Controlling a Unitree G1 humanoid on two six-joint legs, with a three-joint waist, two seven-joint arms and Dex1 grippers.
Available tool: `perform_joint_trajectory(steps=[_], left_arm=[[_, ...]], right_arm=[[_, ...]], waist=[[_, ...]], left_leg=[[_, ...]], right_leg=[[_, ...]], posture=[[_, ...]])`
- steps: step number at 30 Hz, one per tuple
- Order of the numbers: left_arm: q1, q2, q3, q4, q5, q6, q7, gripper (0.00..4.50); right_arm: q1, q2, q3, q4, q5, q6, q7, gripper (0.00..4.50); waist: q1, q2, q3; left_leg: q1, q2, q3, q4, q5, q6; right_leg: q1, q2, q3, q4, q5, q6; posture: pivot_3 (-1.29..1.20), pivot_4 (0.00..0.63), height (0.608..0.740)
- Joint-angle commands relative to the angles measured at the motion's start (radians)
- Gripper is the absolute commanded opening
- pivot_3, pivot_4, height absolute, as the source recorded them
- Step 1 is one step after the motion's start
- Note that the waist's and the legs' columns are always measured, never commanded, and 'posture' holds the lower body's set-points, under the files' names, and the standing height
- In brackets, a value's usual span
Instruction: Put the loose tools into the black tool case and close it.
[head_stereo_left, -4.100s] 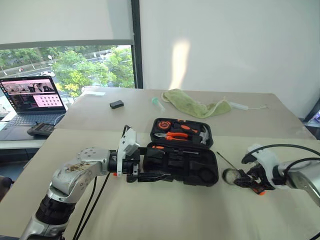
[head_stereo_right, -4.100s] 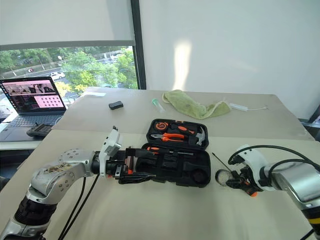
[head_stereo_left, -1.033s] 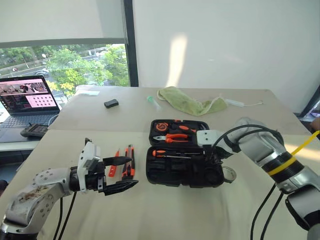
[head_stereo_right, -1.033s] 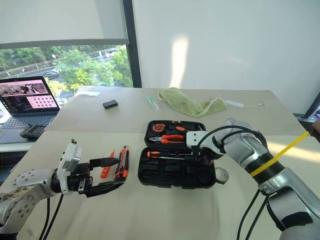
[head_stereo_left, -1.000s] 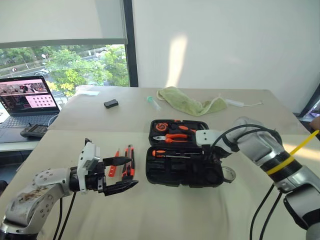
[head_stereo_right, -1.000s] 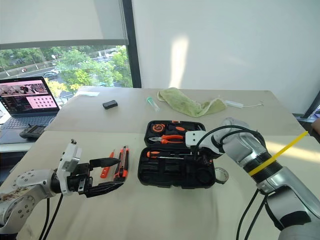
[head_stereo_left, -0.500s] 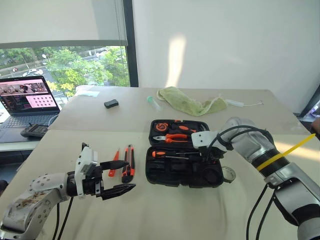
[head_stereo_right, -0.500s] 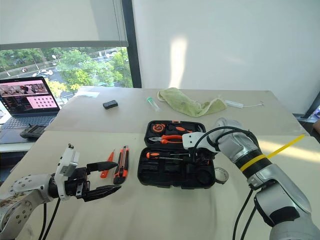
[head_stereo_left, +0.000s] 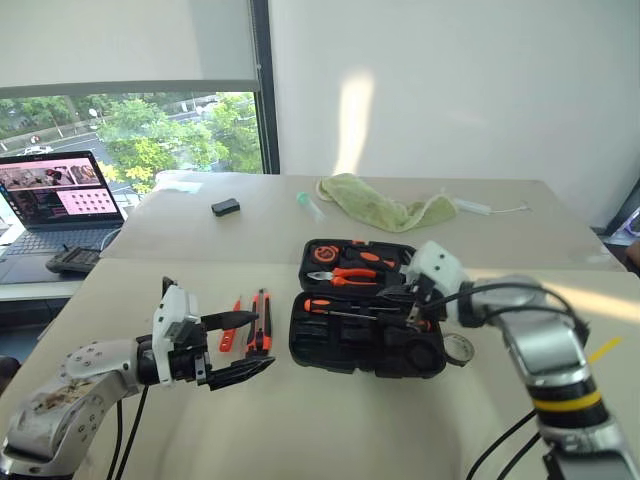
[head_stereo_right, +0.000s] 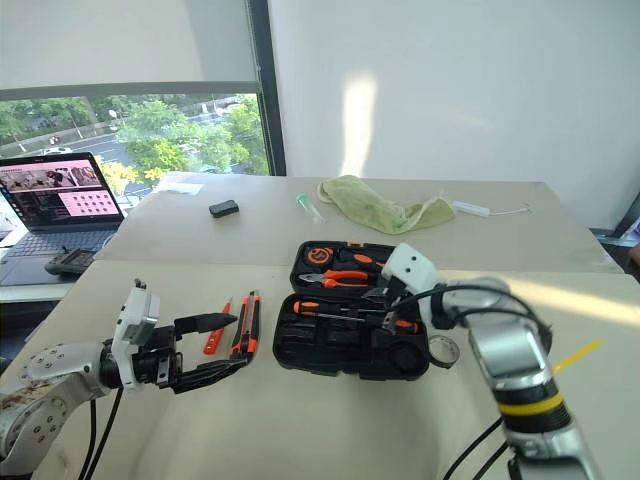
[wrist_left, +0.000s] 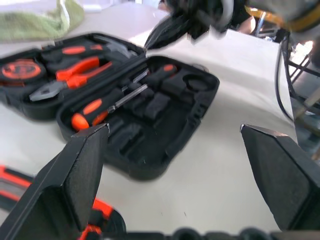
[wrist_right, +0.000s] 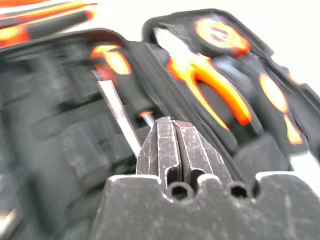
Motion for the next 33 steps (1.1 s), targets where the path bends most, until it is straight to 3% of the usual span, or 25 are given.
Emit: perform_joint_trajectory(steps=[1, 8, 14, 16, 18, 20, 24, 33], left_arm=[[-0.022, 0.001, -0.001, 0.005, 0.001, -0.012, -0.003, 4.5], [-0.054, 0.004, -0.015, 0.07, 0.036, -0.047, -0.039, 4.5], [0.0, -0.023, -0.009, 0.078, 0.072, -0.067, 0.007, 4.5], [0.015, -0.058, 0.005, 0.076, 0.116, -0.074, 0.103, 4.5], [0.012, -0.089, 0.02, 0.067, 0.126, -0.033, 0.198, 4.5], [0.005, -0.107, 0.019, 0.052, 0.149, 0.031, 0.303, 4.5], [-0.062, -0.161, 0.02, 0.028, 0.172, 0.216, 0.538, 4.5], [-0.212, -0.271, -0.056, 0.013, 0.209, 0.509, 0.802, 4.5]], right_arm=[[0.026, 0.038, 0.068, -0.035, -0.096, 0.005, -0.162, 0.06], [0.051, 0.003, 0.366, 0.135, -0.234, -0.019, -0.15, 0.06], [0.05, -0.084, 0.456, 0.191, -0.31, -0.182, -0.096, 0.06], [0.084, -0.072, 0.349, 0.153, -0.229, -0.271, -0.118, 0.06], [0.122, -0.025, 0.187, 0.061, -0.023, -0.332, -0.046, 0.06], [0.128, 0.021, 0.004, -0.076, 0.211, -0.261, 0.031, 0.06], [0.142, -0.05, -0.156, -0.254, 0.452, -0.197, 0.143, 1.1], [0.196, -0.262, -0.301, -0.384, 0.69, -0.102, 0.23, 4.17]], waist=[[-0.001, 0.0, 0.0], [-0.016, -0.005, -0.003], [-0.021, -0.024, -0.022], [-0.015, -0.029, -0.025], [-0.011, -0.031, -0.027], [-0.007, -0.031, -0.027], [-0.006, -0.012, -0.014], [0.008, -0.014, -0.013]], left_leg=[[0.0, 0.0, 0.0, 0.0, 0.0, 0.0], [0.009, 0.001, 0.0, -0.001, -0.001, 0.001], [0.032, 0.002, -0.001, -0.017, -0.004, 0.004], [0.033, 0.003, -0.002, -0.017, -0.005, 0.003], [0.032, 0.003, -0.004, -0.017, -0.005, 0.002], [0.028, 0.003, -0.004, -0.017, -0.006, 0.001], [0.021, 0.004, -0.005, -0.017, -0.006, 0.001], [0.02, 0.001, -0.006, -0.016, -0.006, 0.003]], right_leg=[[0.0, 0.001, 0.0, 0.001, 0.0, 0.0], [0.008, 0.005, 0.0, 0.0, -0.002, -0.002], [0.022, 0.004, -0.001, -0.004, -0.009, -0.006], [0.023, 0.005, -0.002, -0.004, -0.01, -0.006], [0.023, 0.004, -0.002, -0.005, -0.01, -0.006], [0.023, 0.004, -0.002, -0.006, -0.01, -0.006], [0.016, 0.002, 0.0, -0.005, -0.009, -0.005], [0.017, 0.002, -0.002, -0.005, -0.008, -0.004]], posture=[[0.0, 0.15, 0.74], [0.0, 0.15, 0.74], [0.0, 0.15, 0.74], [0.0, 0.15, 0.74], [0.0, 0.15, 0.74], [0.0, 0.15, 0.74], [0.0, 0.15, 0.74], [0.0, 0.15, 0.74]])
